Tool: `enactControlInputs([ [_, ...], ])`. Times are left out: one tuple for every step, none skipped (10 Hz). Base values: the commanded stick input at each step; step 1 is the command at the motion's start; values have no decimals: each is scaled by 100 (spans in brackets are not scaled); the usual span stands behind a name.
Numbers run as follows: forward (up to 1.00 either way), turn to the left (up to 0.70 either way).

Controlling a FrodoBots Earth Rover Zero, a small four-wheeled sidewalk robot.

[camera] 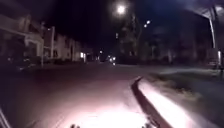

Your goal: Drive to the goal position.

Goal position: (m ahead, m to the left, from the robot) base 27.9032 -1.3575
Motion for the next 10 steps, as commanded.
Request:
enactControlInputs([
  [70, 0],
  [70, 0],
  [70, 0],
  [70, 0],
  [70, 0],
  [70, 0],
  [70, 0],
  [70, 0],
  [70, 0],
  [70, 0],
])
